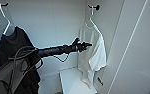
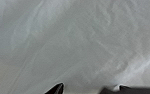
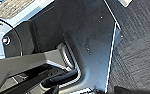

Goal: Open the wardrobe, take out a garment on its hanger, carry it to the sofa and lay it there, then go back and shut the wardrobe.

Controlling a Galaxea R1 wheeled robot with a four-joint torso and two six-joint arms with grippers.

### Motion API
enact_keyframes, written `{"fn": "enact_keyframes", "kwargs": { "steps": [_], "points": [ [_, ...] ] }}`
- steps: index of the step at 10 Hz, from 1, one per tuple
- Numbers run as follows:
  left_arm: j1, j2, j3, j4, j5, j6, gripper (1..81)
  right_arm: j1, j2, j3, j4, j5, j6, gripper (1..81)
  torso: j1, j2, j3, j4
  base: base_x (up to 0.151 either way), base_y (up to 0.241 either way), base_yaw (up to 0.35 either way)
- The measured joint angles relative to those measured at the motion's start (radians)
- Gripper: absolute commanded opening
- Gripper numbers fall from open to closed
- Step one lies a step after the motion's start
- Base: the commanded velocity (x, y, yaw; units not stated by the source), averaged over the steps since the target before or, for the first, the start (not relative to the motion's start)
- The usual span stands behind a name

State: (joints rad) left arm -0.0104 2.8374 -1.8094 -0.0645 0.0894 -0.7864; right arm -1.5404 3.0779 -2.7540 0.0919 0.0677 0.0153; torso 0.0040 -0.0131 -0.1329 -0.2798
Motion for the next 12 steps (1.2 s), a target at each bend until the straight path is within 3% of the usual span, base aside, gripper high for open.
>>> {"fn": "enact_keyframes", "kwargs": {
  "steps": [6,12],
  "points": [
    [-0.134,0.002,-0.039,-0.012,-0.002,-0.159,81.1,0.000,0.000,0.001,0.000,0.001,0.002,81.1,0.000,0.000,0.000,0.000,0.000,0.000,0.000],
    [-0.195,-0.026,-0.007,-0.014,-0.010,-0.207,81.1,0.000,0.000,0.001,0.000,0.002,0.004,81.1,0.001,0.000,0.000,0.000,0.000,0.000,0.000]
  ]
}}
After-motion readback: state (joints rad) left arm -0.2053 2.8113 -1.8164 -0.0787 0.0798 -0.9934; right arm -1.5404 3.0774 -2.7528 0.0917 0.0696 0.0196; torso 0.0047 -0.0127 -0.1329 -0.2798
